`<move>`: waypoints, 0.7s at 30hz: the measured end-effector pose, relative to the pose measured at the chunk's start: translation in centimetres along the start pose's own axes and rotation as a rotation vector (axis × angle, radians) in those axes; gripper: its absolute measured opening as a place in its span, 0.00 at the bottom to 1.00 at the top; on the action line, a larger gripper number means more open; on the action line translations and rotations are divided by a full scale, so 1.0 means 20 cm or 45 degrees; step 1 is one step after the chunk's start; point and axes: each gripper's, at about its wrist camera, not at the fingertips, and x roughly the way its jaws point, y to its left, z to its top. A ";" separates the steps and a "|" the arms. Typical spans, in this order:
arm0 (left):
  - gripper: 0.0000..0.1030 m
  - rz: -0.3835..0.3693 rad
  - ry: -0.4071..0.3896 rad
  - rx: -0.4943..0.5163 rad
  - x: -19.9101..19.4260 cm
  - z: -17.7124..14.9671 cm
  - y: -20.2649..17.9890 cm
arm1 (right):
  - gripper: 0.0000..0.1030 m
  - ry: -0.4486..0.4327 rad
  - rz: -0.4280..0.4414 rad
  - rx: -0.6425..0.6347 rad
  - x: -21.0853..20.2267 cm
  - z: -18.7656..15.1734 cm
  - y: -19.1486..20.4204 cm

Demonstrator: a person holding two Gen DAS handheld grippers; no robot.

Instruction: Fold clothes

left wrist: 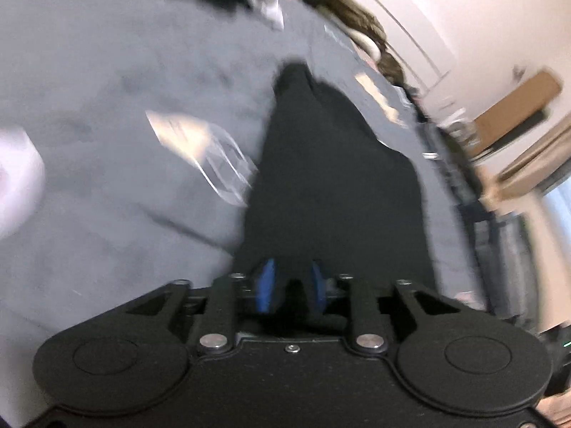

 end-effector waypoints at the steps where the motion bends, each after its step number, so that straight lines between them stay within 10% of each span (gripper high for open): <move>1: 0.51 0.063 -0.062 0.142 -0.06 -0.01 -0.06 | 0.49 -0.005 -0.001 -0.001 0.00 0.00 -0.01; 5: 0.59 0.256 -0.244 0.902 -0.18 -0.21 -0.36 | 0.50 -0.017 -0.003 0.009 -0.01 0.00 -0.02; 11: 0.59 0.346 -0.268 1.534 -0.02 -0.52 -0.57 | 0.50 -0.027 -0.013 0.015 -0.02 -0.01 -0.02; 13: 0.55 0.401 -0.277 1.702 0.05 -0.59 -0.59 | 0.50 -0.028 -0.016 0.010 -0.02 -0.02 -0.02; 17: 0.13 0.497 -0.207 1.925 0.16 -0.68 -0.55 | 0.50 -0.021 -0.020 -0.028 -0.02 -0.02 -0.02; 21: 0.04 0.515 -0.116 1.970 0.11 -0.65 -0.46 | 0.49 -0.022 -0.038 -0.057 -0.01 -0.02 -0.03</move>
